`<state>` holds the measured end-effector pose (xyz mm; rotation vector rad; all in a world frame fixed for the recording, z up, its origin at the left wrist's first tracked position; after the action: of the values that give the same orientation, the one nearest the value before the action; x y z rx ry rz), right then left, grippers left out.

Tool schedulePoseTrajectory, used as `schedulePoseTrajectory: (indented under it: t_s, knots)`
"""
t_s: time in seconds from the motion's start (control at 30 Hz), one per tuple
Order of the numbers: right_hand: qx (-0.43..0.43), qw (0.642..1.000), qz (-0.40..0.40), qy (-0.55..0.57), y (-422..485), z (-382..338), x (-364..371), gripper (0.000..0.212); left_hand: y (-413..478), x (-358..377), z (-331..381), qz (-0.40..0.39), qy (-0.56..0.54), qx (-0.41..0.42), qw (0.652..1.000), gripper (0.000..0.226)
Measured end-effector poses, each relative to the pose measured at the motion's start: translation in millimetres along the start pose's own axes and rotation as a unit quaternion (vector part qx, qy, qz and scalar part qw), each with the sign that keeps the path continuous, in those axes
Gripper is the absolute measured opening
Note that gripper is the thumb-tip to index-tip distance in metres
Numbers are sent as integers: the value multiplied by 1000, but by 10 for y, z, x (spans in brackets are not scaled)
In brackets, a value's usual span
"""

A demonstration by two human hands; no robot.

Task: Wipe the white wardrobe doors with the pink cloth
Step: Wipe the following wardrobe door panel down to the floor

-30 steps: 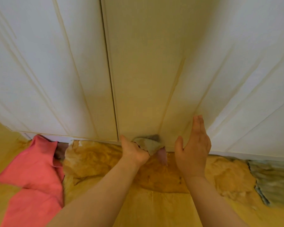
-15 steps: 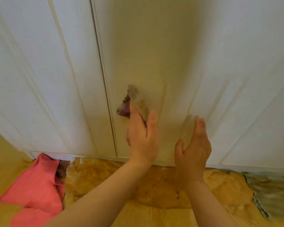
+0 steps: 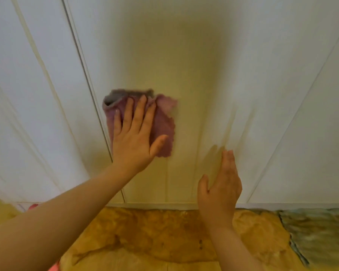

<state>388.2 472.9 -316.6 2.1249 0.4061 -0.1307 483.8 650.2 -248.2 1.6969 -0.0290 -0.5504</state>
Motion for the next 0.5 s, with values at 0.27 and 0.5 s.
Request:
schedulePoseTrajectory:
  t_s: [0.27,0.5]
  knots:
    - [69,997,-2,29,139,-22,18,69,-15,-71,154,-27,-9,109,994,71]
    - [108,993,-54,1,63,27,72,70,-307,144,295,-71,-6,230,971,71]
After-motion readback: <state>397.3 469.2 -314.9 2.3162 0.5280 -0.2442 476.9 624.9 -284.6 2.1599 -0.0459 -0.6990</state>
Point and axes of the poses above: each hand's wrist, its own y-axis towards the middle knuckle, its own x-axis out of the palm, z = x × y, the point moved 8 cm from there along y, towards the middle knuckle, and after that the axes turned 14 degrees about z, right-handed, at the moved point
